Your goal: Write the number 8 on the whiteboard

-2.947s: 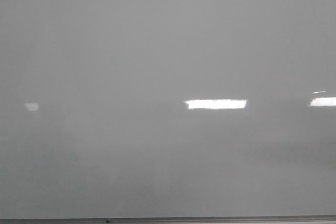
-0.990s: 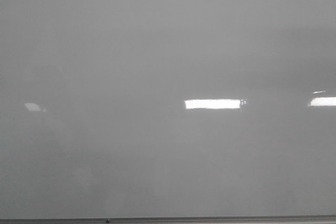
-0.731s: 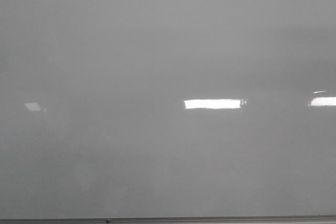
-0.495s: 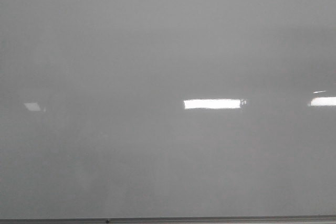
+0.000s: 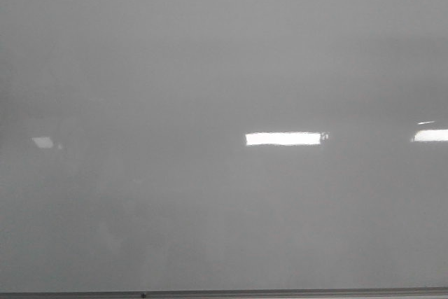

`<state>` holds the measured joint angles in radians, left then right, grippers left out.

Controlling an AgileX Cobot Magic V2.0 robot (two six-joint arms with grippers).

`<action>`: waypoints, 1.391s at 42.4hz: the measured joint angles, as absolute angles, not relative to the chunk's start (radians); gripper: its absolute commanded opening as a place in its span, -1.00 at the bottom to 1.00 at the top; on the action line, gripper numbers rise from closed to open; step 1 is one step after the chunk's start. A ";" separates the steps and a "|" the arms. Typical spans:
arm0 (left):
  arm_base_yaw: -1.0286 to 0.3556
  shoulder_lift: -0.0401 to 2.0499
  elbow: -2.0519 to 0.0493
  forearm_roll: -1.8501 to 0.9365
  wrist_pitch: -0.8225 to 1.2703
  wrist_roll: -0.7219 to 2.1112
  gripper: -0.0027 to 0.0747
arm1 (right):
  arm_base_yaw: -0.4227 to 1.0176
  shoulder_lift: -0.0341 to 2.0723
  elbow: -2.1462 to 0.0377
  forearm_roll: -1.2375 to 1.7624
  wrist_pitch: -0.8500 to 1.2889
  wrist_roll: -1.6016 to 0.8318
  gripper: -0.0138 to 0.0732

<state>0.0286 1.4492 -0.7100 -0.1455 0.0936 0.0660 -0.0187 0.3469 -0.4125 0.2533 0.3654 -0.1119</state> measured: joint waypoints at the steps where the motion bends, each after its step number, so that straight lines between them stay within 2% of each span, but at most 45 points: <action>1: 0.029 1.449 -0.710 -0.145 0.092 0.066 -0.59 | -0.019 0.347 -0.412 0.253 0.365 -0.112 0.58; 5: 0.029 1.449 -0.710 -0.133 0.091 0.066 -0.86 | -0.019 0.347 -0.412 0.253 0.365 -0.112 0.58; 8: 0.029 1.449 -0.710 -0.125 0.093 0.066 -0.99 | -0.019 0.347 -0.412 0.253 0.365 -0.112 0.58; 15: 0.029 1.418 -0.725 -0.111 0.175 0.066 -0.99 | -0.019 0.347 -0.412 0.253 0.365 -0.112 0.58; 24: -0.009 1.377 -0.884 -0.109 0.567 0.082 -0.99 | -0.019 0.354 -0.412 0.253 0.380 -0.112 0.58; 30: -0.154 1.384 -1.037 -0.143 0.834 0.207 -0.99 | -0.017 0.404 -0.426 0.253 0.422 -0.112 0.58; 42: -0.535 1.396 -1.204 -0.186 1.135 0.515 -0.99 | 0.078 0.601 -0.551 0.336 0.563 -0.233 0.58; 51: -0.756 1.396 -1.228 -0.182 1.192 0.650 -0.99 | 0.252 0.790 -0.739 0.507 0.839 -0.561 0.58; 59: -0.833 1.396 -1.228 -0.180 1.197 0.686 -0.99 | 0.417 0.929 -0.850 0.579 0.922 -0.750 0.58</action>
